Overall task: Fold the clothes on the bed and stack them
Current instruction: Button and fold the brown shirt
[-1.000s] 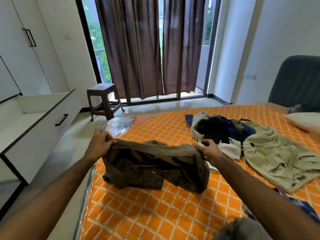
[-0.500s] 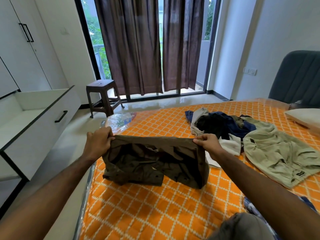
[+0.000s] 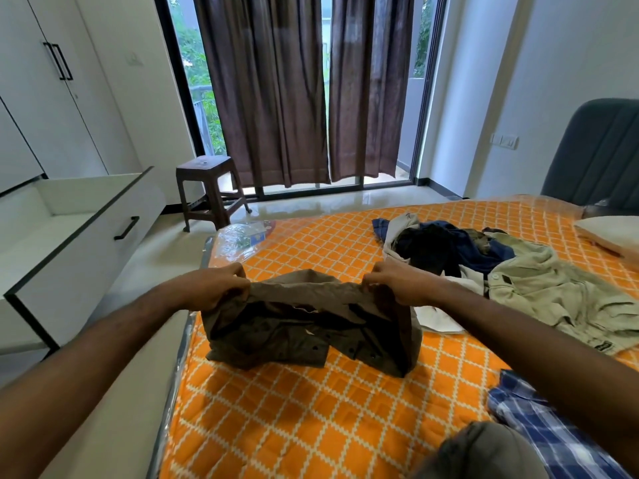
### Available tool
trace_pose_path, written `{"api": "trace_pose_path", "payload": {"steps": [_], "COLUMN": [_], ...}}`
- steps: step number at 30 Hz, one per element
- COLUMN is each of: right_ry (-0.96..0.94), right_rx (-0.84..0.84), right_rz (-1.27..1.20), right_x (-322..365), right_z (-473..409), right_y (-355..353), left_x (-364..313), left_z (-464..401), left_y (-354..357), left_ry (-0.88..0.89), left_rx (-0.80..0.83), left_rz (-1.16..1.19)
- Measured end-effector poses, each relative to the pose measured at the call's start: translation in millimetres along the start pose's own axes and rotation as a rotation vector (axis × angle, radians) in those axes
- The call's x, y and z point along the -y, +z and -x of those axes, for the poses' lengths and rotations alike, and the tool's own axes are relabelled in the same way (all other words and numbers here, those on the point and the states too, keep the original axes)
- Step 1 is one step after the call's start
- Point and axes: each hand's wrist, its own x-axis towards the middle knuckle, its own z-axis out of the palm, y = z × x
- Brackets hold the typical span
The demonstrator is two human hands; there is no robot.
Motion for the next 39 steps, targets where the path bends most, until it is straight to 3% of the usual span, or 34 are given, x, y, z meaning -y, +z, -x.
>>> {"api": "trace_pose_path", "payload": {"steps": [2,7,14,19,23,26,28,31,34,36,39], "right_ry": [-0.082,-0.253,-0.300,-0.020,-0.017,-0.201,-0.353,-0.617,-0.845,-0.950,-0.968], "right_rx": [0.119,0.186,0.258,0.237,0.233,0.158,0.090,-0.081,-0.128,-0.053,0.036], "right_rz": [0.226,0.446,0.528,0.273,0.172,0.276,0.486,0.775,0.933,0.997,1.010], "right_x": [11,38,42,40,40,35,33,37,45,55,60], "right_z": [-8,-24,-20,-26,-31,-29,-25,-14,-5,-1,0], "right_y": [-4,-5,-6,-3,-23,-45,-61,-86,-113,-123,-109], "left_x": [-6,-25,-31,-38,-52,-55,-56,-53,-50,-52,-56], "left_z": [-6,-19,-19,-23,-22,-17,-10,-3,2,7,15], "left_y": [-4,-3,-5,-14,-42,-68,-84,-102,-114,-110,-84], "left_ry": [0.007,0.037,0.071,-0.016,-0.028,0.041,0.139,0.343,0.615,0.755,0.775], "left_rx": [0.119,0.457,0.432,0.410,0.457,0.392,0.280,0.054,-0.153,-0.095,0.045], "left_rz": [-0.060,-0.117,-0.334,-0.151,0.028,-0.077,-0.347,-0.776,-0.871,-0.878,-0.825]}}
